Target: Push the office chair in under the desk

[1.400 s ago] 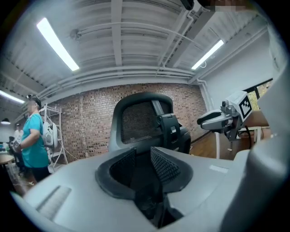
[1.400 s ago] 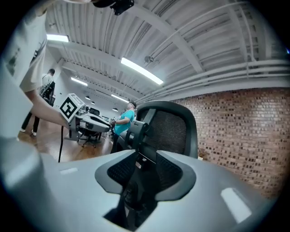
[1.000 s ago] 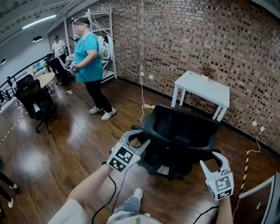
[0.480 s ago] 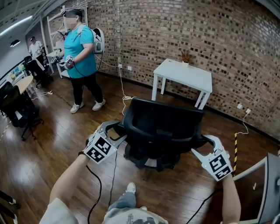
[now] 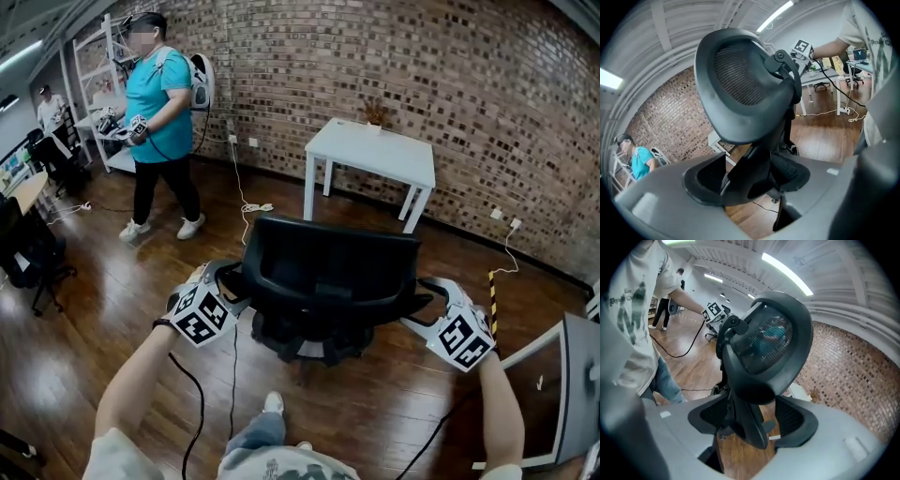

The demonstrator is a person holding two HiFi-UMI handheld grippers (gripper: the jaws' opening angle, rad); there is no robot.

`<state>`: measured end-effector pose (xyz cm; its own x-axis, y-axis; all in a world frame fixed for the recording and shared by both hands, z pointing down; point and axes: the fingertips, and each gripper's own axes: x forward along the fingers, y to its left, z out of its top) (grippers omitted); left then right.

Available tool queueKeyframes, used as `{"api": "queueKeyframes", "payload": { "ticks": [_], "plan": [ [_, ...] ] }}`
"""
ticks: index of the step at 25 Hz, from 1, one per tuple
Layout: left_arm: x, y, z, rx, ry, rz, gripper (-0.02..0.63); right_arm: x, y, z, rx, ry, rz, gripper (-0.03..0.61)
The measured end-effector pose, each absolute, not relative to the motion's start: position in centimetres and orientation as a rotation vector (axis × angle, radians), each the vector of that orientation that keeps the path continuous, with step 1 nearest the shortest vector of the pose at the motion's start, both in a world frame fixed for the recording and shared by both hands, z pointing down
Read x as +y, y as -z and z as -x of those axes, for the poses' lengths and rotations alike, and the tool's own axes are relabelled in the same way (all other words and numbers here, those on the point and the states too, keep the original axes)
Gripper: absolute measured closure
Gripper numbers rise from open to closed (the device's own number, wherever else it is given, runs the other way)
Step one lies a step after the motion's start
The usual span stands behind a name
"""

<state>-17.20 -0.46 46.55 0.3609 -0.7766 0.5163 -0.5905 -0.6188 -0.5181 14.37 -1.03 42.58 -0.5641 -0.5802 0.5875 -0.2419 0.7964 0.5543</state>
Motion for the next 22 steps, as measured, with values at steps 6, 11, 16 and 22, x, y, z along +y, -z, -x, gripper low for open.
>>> {"api": "queueKeyframes", "payload": {
  "ticks": [6,11,16,22],
  "plan": [
    [-1.2,-47.5,16.3,1.106,1.213,2.359,0.296,-2.6,-45.3,-14.7,-2.081,0.490,-0.525,0.265],
    [-1.9,-47.6,15.8,1.081,1.259,2.318,0.296,-4.1,-47.1,-14.0,-2.086,0.476,-0.508,0.263],
    [-2.0,-47.7,16.3,1.047,1.300,2.304,0.311,-4.6,-47.7,-12.8,-2.102,0.486,-0.492,0.293],
    [-2.7,-47.8,16.7,1.024,1.300,2.293,0.314,-5.2,-47.9,-12.6,-2.104,0.501,-0.513,0.298]
  ]
}}
